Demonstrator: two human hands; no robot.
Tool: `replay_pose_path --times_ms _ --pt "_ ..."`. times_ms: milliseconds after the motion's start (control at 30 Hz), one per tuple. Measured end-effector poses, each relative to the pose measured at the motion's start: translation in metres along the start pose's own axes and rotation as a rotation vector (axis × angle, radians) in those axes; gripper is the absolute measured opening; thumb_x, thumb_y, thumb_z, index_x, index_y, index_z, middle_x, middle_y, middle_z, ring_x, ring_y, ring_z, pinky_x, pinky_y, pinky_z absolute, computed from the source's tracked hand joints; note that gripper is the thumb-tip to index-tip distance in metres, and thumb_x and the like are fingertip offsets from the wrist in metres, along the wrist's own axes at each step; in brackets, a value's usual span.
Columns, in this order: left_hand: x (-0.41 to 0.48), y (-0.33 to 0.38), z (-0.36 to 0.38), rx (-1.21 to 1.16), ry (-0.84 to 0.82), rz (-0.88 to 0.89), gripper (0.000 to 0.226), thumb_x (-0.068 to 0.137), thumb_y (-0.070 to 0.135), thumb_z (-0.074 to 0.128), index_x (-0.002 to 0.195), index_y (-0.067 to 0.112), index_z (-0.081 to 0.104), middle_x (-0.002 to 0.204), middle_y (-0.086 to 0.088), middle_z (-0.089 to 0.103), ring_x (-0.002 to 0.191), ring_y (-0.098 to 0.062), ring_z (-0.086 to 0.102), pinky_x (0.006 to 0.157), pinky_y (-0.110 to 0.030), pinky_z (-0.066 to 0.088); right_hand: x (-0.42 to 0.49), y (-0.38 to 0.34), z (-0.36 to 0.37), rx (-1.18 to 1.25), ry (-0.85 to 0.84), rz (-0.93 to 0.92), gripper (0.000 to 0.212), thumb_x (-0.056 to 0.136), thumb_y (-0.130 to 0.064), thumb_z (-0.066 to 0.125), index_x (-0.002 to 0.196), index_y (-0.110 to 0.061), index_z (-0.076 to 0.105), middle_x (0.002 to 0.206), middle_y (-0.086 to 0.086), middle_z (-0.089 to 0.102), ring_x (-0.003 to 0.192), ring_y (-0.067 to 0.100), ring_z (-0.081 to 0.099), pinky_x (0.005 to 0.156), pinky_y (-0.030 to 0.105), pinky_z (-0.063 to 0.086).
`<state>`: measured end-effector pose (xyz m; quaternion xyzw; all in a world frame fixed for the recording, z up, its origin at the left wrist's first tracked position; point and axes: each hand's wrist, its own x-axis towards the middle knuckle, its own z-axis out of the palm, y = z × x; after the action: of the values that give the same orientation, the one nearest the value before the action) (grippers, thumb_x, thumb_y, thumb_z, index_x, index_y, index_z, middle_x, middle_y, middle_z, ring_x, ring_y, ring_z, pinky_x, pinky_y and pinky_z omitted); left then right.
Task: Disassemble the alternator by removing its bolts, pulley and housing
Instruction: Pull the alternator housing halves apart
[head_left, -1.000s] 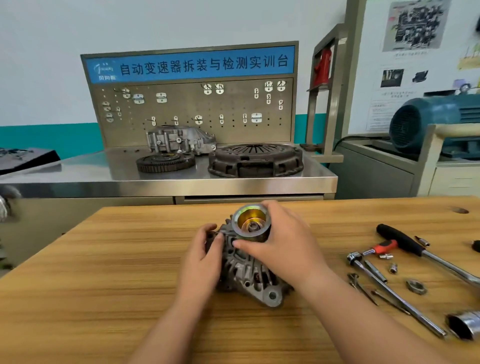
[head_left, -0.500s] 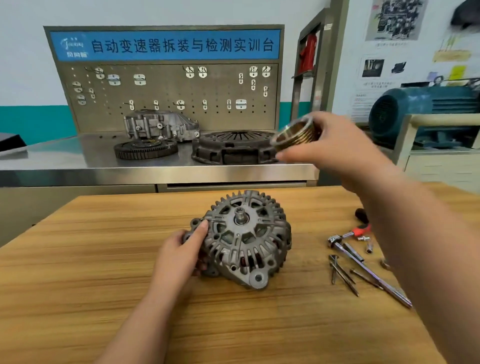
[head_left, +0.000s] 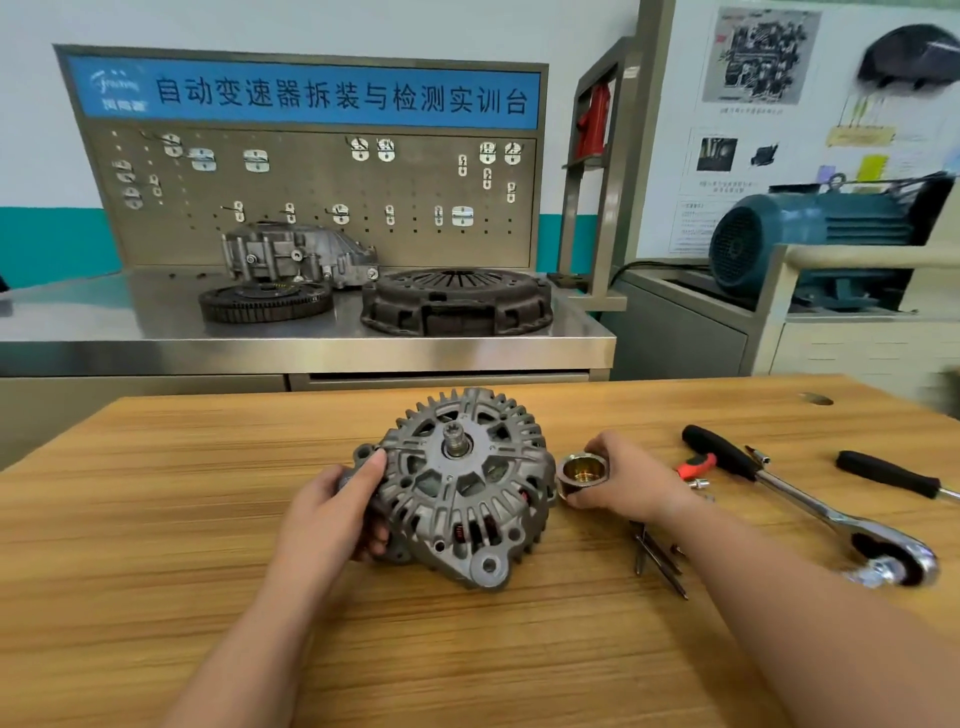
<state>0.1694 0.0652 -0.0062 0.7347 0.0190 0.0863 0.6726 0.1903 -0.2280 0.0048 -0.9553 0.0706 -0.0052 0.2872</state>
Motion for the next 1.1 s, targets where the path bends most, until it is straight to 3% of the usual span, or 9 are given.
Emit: replay_pose_path --times_ms 233,333,467,533,633,733,867,967,1100 --pt "0.0 -0.001 -0.004 -0.11 -0.037 -0.117 0.04 0.093 0.043 0.055 0.072 0.009 0.057 0.045 -0.009 0.056 0.034 -0.017 0.049 0.036 -0.018 0.036 -0.006 -0.018 -0.007 -0.24 0.089 0.017 0.067 0.085 -0.035 0.071 0.142 -0.019 0.041 0.137 0.004 0.054 0.12 0.021 0.053 0.091 0.03 0.049" --pt "0.0 -0.002 -0.005 -0.149 -0.073 -0.202 0.042 0.09 0.051 0.056 0.076 0.011 0.061 0.049 -0.007 0.059 0.037 -0.017 0.051 0.039 -0.019 0.036 -0.011 -0.038 -0.014 0.106 0.12 -0.072 0.046 0.093 -0.036 0.061 0.135 -0.023 0.05 0.136 0.003 0.054 0.117 0.017 0.052 0.09 0.03 0.044" --pt "0.0 -0.003 -0.005 -0.205 -0.103 -0.224 0.041 0.087 0.052 0.059 0.072 0.014 0.061 0.048 -0.003 0.057 0.039 -0.015 0.05 0.042 -0.02 0.035 -0.024 -0.064 -0.001 0.635 -0.172 0.093 0.042 0.095 -0.058 0.043 0.112 -0.025 0.062 0.111 0.008 0.068 0.104 0.028 0.062 0.094 0.046 0.05" --pt "-0.001 -0.003 -0.004 -0.208 -0.084 -0.191 0.039 0.087 0.049 0.061 0.069 0.015 0.06 0.047 -0.001 0.055 0.038 -0.013 0.049 0.043 -0.022 0.034 -0.027 -0.073 0.009 0.784 -0.236 0.115 0.045 0.095 -0.059 0.039 0.102 -0.024 0.067 0.097 0.008 0.075 0.096 0.03 0.068 0.085 0.046 0.053" --pt "-0.001 -0.001 -0.002 -0.174 -0.057 -0.11 0.04 0.091 0.044 0.059 0.063 0.015 0.057 0.043 -0.001 0.052 0.036 -0.012 0.045 0.042 -0.022 0.035 -0.028 -0.081 0.022 0.993 -0.176 0.094 0.044 0.097 -0.05 0.039 0.086 -0.02 0.07 0.088 0.006 0.076 0.077 0.023 0.072 0.071 0.038 0.055" --pt "-0.003 0.003 0.001 -0.106 -0.061 -0.001 0.04 0.093 0.04 0.056 0.063 0.014 0.057 0.042 -0.001 0.052 0.035 -0.012 0.046 0.038 -0.02 0.036 -0.028 -0.074 0.036 1.224 -0.097 0.071 0.034 0.096 -0.039 0.046 0.086 -0.016 0.069 0.095 0.013 0.075 0.084 0.028 0.072 0.08 0.045 0.057" --pt "-0.004 0.006 -0.003 -0.046 -0.079 0.127 0.041 0.093 0.04 0.056 0.06 0.016 0.053 0.042 0.0 0.053 0.036 -0.01 0.047 0.038 -0.016 0.037 -0.029 -0.063 0.05 1.348 -0.039 0.011 0.035 0.098 -0.037 0.045 0.096 -0.011 0.068 0.101 0.015 0.074 0.089 0.029 0.072 0.069 0.04 0.058" --pt "-0.002 0.003 -0.009 -0.035 -0.077 0.171 0.04 0.092 0.04 0.055 0.061 0.016 0.053 0.044 0.001 0.053 0.039 -0.012 0.048 0.04 -0.019 0.038 -0.031 -0.065 0.055 1.384 -0.05 -0.034 0.042 0.097 -0.042 0.046 0.09 -0.013 0.075 0.101 0.015 0.074 0.091 0.029 0.072 0.066 0.038 0.059" --pt "0.002 -0.001 -0.017 -0.043 -0.136 0.227 0.043 0.079 0.053 0.055 0.068 0.012 0.058 0.05 0.001 0.057 0.044 -0.011 0.052 0.044 -0.021 0.042 -0.036 -0.074 0.056 1.321 0.02 -0.153 0.047 0.086 -0.053 0.053 0.101 -0.014 0.074 0.105 0.013 0.073 0.099 0.029 0.07 0.081 0.045 0.056"
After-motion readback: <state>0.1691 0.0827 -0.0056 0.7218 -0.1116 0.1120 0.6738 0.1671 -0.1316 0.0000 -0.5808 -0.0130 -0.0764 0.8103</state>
